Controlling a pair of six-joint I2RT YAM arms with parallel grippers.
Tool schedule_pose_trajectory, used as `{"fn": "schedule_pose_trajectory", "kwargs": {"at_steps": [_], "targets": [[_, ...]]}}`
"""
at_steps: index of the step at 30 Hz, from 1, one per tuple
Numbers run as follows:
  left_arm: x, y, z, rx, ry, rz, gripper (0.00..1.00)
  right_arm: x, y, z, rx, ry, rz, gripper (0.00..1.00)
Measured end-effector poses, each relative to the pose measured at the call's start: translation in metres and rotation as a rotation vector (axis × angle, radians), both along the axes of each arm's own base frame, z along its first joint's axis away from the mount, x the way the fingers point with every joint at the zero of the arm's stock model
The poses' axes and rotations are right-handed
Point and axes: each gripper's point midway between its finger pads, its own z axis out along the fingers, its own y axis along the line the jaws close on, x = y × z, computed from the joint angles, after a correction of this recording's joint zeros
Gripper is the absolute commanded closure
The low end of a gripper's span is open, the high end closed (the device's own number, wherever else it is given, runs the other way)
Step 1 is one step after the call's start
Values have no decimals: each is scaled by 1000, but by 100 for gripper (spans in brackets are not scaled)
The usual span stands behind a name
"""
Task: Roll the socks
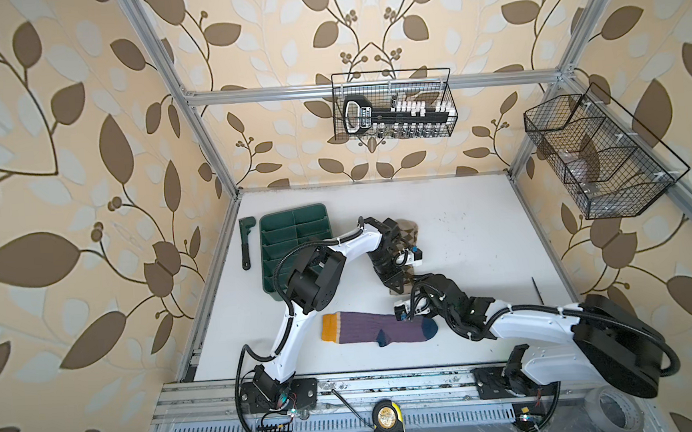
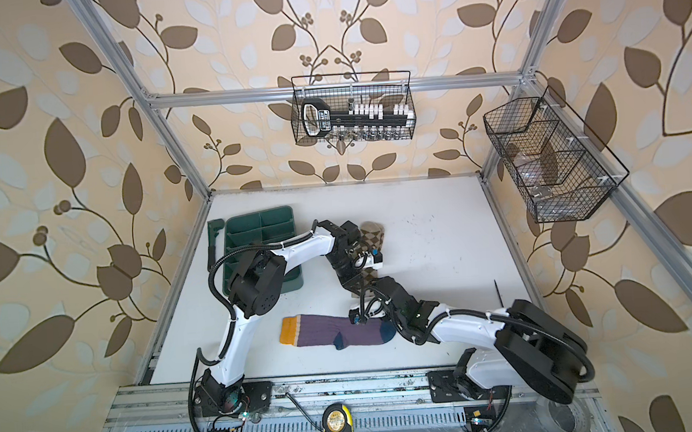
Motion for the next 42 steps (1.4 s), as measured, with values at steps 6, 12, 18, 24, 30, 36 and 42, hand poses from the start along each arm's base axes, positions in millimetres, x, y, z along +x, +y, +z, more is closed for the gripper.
{"fn": "schedule_pose_trajectory", "kwargs": {"at_steps": [6, 12, 18, 24, 30, 36, 42], "targets": [[-1, 0, -1, -1, 18, 9, 100, 16, 13, -13, 0, -14, -18, 43], [1, 3, 0, 2, 23, 20, 100, 21, 12, -27, -12, 10, -45, 91], [3, 2, -1, 7, 24, 40, 74, 19, 11, -32, -30, 50, -55, 100], [13, 11, 12, 7, -106, 104, 46, 13, 9, -31, -35, 173, -47, 100], [52, 63, 111, -12, -599, 293, 45, -3, 10, -29, -34, 407, -43, 100], [43, 118, 235, -178, -1140, 381, 35, -10, 23, -33, -32, 612, -72, 100], [-61, 95, 250, -286, -1451, -9, 33, -10, 29, -33, -22, 771, -127, 100]]}}
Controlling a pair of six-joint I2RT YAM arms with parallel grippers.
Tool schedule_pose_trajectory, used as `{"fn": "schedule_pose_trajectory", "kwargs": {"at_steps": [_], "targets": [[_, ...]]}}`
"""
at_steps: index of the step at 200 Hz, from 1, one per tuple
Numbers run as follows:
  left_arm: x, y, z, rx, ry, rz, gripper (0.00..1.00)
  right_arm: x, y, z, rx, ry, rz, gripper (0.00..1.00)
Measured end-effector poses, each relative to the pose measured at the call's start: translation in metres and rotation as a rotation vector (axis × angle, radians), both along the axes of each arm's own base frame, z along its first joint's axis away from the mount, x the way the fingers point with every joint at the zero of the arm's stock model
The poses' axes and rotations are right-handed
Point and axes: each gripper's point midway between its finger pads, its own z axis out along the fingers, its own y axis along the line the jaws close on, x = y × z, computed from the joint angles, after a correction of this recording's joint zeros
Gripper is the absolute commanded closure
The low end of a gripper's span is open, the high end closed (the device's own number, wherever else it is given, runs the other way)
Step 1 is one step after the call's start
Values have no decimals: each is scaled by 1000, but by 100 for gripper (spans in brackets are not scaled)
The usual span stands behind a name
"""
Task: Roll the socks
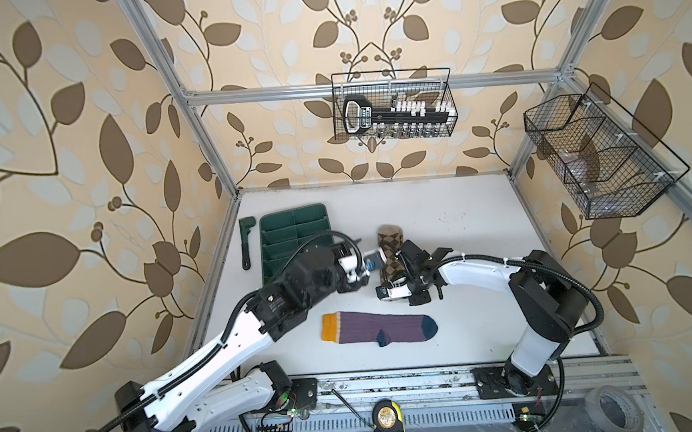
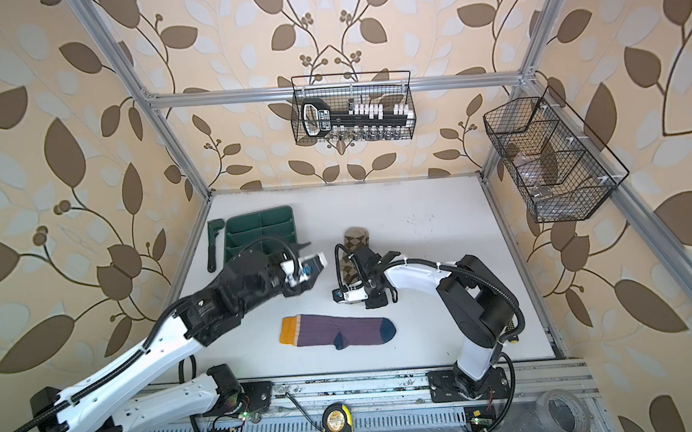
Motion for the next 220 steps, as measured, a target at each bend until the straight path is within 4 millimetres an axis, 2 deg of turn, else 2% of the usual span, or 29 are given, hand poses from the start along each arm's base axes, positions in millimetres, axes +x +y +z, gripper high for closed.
{"fn": "schedule_pose_trajectory", "kwargs": {"at_steps": [16, 32, 52, 63, 72, 107, 124, 142, 175, 188, 220], "targets": [[-25, -17, -32, 100, -42, -87, 33, 0, 1, 0, 1, 56, -23, 100], [-35, -28, -90, 238, -53, -125, 32, 1, 1, -1, 10, 100, -53, 100], [-43, -31, -170, 442, -41, -165, 32, 1, 1, -1, 23, 127, -82, 100], [-42, -31, -198, 529, -33, -163, 35, 1, 1, -2, 30, 136, -93, 100], [-34, -34, -210, 557, -43, -136, 35, 1, 1, -2, 39, 146, -103, 100], [-4, -52, -231, 558, -85, -28, 38, 1, 3, -3, 71, 184, -119, 100], [11, -55, -231, 531, -99, 26, 38, 1, 4, -2, 91, 201, -123, 100], [27, -50, -228, 503, -106, 85, 40, 1, 4, -3, 106, 218, -134, 100], [42, -41, -228, 497, -71, 127, 48, 2, 6, -2, 131, 232, -141, 100], [44, -39, -229, 496, -57, 133, 49, 2, 7, -2, 138, 236, -141, 100], [49, -45, -234, 490, -26, 149, 52, 2, 7, -3, 146, 246, -152, 100]]}}
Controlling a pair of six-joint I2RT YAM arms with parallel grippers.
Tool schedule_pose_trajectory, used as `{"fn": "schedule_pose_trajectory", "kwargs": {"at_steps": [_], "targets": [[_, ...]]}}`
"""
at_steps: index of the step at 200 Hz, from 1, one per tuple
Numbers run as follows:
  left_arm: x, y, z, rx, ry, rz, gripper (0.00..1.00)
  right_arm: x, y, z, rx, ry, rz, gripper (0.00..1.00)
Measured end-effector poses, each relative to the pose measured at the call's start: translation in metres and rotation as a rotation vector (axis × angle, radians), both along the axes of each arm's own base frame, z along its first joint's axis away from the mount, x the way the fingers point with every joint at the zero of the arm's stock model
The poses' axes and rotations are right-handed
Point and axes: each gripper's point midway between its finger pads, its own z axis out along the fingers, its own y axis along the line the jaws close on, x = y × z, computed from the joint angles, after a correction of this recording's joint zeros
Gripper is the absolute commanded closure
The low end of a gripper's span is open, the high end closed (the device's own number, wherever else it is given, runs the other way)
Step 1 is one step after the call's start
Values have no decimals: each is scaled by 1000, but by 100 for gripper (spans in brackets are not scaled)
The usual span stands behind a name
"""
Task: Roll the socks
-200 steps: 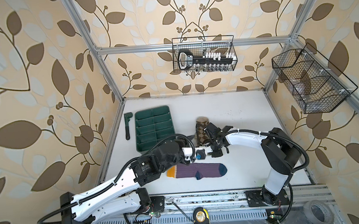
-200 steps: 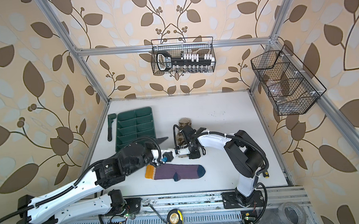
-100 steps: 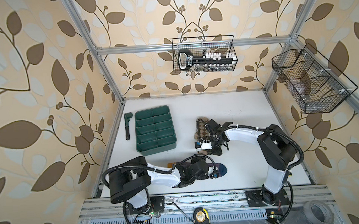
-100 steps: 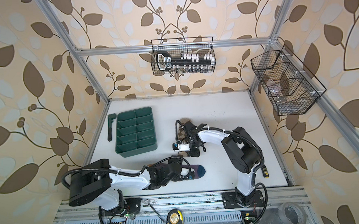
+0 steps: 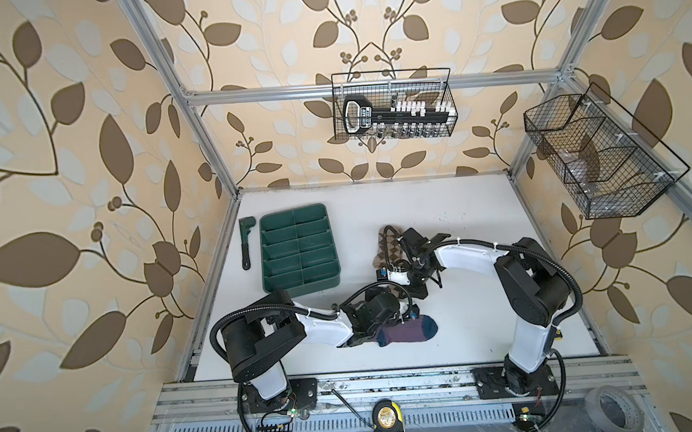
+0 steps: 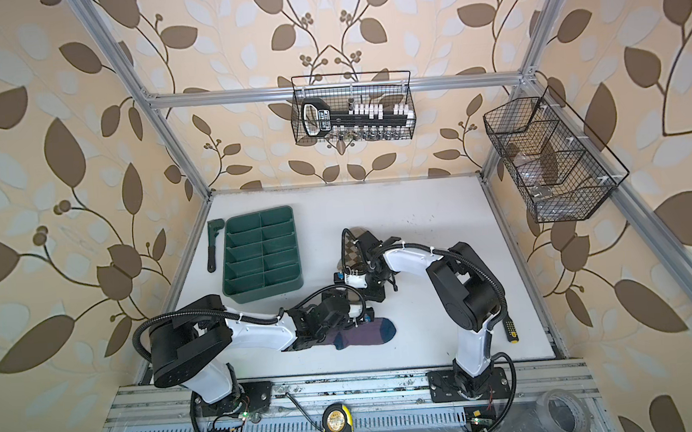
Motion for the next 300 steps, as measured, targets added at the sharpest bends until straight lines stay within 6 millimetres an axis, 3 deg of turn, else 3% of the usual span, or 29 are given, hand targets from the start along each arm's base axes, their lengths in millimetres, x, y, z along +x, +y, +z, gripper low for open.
{"fn": "schedule_pose_trajectory", "kwargs": {"at_steps": [29, 71, 122, 123, 124, 126, 127, 129, 132, 154, 194, 219, 250, 275, 300], "targets": [[4, -7, -9, -7, 22, 17, 66, 0, 0, 0, 8, 7, 0, 100], [8, -6, -21, -14, 56, 67, 100, 0, 0, 0, 15, -2, 3, 92], [7, -6, -24, 19, 107, 57, 100, 9, -10, 3, 5, -131, -26, 80], [6, -6, -23, 19, 109, 56, 100, 10, -10, 3, 2, -136, -27, 68], [7, -6, -23, 19, 109, 55, 100, 10, -11, 3, 0, -140, -28, 68], [6, -6, -23, 18, 112, 55, 100, 10, -12, 4, -2, -148, -30, 26], [6, -6, -23, 17, 114, 54, 100, 10, -13, 4, -4, -152, -32, 15], [7, -6, -23, 17, 117, 55, 100, 11, -15, 5, -11, -163, -35, 4], [6, -6, -23, 12, 124, 54, 100, 11, -17, 5, -16, -172, -39, 0], [-1, -12, -23, -8, 179, 13, 100, 22, -31, 21, -44, -291, -73, 0], [-1, -14, -22, -50, 276, 31, 100, 38, -55, 69, -8, -497, -202, 0], [2, -12, -22, -74, 381, 63, 100, 63, -92, 102, 21, -640, -442, 0], [4, -15, -22, -84, 509, 85, 100, 95, -134, 165, 154, -857, -762, 0], [5, -19, -22, -93, 636, 100, 100, 96, -143, 200, 281, -946, -848, 0], [8, -24, -22, -110, 765, 122, 100, 78, -143, 225, 421, -1030, -850, 5]]}}
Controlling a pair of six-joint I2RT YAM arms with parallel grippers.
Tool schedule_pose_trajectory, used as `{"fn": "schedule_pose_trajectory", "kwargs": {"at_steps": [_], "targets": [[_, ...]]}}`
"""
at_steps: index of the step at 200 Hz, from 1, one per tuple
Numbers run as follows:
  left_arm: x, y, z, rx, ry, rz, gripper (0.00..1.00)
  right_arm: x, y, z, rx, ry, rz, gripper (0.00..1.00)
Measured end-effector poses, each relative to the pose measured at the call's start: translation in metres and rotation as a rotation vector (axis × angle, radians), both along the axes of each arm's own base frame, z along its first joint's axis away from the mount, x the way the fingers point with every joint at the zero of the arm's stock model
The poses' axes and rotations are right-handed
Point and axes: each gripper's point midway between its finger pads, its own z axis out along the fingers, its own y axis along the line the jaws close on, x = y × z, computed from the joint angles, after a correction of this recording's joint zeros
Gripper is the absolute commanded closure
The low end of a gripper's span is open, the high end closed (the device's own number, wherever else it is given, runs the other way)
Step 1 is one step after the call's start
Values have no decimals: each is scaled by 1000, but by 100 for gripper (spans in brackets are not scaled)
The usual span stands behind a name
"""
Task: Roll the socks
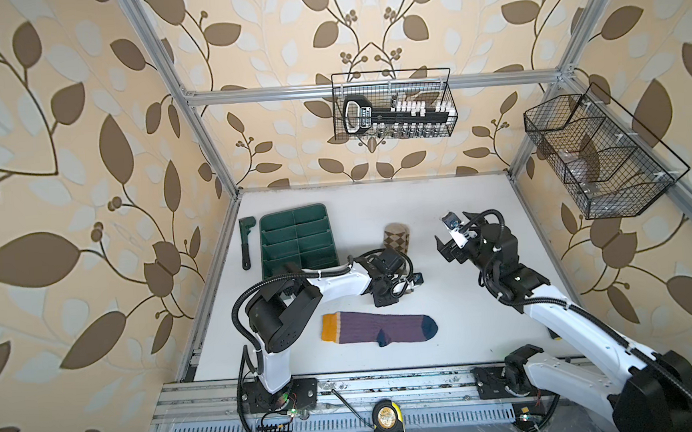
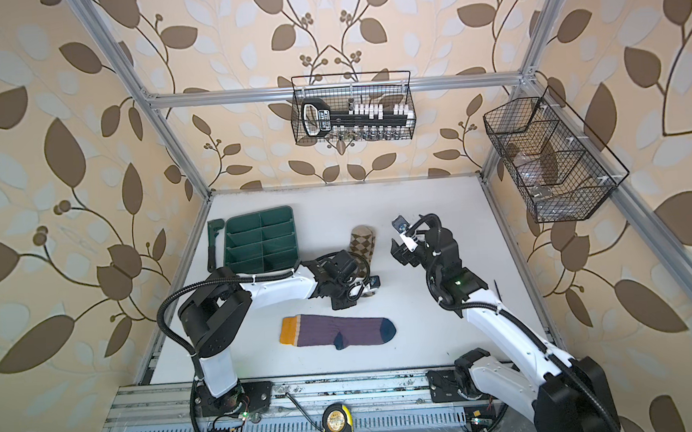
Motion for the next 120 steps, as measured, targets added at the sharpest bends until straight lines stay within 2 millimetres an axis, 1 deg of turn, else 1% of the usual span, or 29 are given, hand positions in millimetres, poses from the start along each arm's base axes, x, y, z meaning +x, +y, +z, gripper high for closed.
{"fn": "schedule_pose_trajectory", "kwargs": {"at_steps": [6, 16, 33, 48, 50, 53, 55, 72, 84, 91, 92, 95, 98, 101, 102, 103, 106, 107, 108, 112, 113, 114, 117, 118, 120], "targets": [[1, -1, 0, -6, 30, 5, 100, -5, 0, 6, 8, -31, 15, 9], [1, -3, 1, -15, 74, 13, 100, -13, 3, 18, 22, -81, 48, 10], [1, -3, 1, -29, 149, 33, 100, -28, 13, 39, 16, -158, 133, 9], [2, -3, 1, -36, 205, 46, 100, -39, 25, 48, -8, -194, 214, 8], [3, -3, 1, -37, 211, 49, 100, -41, 27, 48, -11, -196, 227, 7], [3, -3, 1, -36, 220, 52, 100, -43, 30, 48, -19, -196, 243, 1], [4, -3, 2, -36, 227, 55, 100, -45, 33, 47, -25, -195, 255, 0], [7, -2, 2, -40, 280, 79, 100, -56, 56, 37, -85, -168, 352, 0], [8, -1, 2, -44, 315, 91, 100, -60, 73, 26, -139, -135, 401, 0], [8, -1, 2, -47, 331, 96, 100, -62, 81, 16, -181, -112, 423, 0], [8, -1, 2, -47, 334, 95, 100, -62, 82, 15, -189, -109, 426, 2], [8, -1, 2, -48, 339, 97, 100, -62, 85, 11, -203, -99, 434, 4], [8, -1, 2, -49, 344, 99, 100, -63, 87, 4, -226, -84, 443, 9], [8, -1, 2, -49, 349, 102, 100, -63, 89, 0, -243, -75, 450, 16], [8, -1, 2, -50, 351, 101, 100, -64, 89, -2, -249, -69, 451, 21], [8, -1, 2, -50, 353, 101, 100, -64, 90, -4, -256, -61, 453, 21], [8, -2, 2, -50, 357, 102, 100, -65, 91, -10, -281, -48, 464, 30], [8, -2, 2, -49, 360, 102, 100, -65, 92, -12, -290, -45, 467, 36], [8, -2, 2, -48, 362, 102, 100, -65, 92, -14, -296, -38, 469, 36], [8, -2, 2, -49, 367, 105, 100, -66, 92, -21, -313, -13, 474, 47], [8, -2, 2, -48, 369, 107, 100, -67, 93, -23, -330, -7, 481, 53], [8, -2, 2, -48, 371, 108, 100, -67, 93, -25, -335, -2, 484, 53], [9, -1, 2, -48, 375, 113, 100, -68, 93, -29, -346, 15, 488, 60], [9, -1, 2, -47, 378, 115, 100, -68, 94, -31, -351, 20, 489, 64], [9, -2, 2, -45, 382, 114, 100, -69, 94, -33, -365, 26, 494, 66]]}}
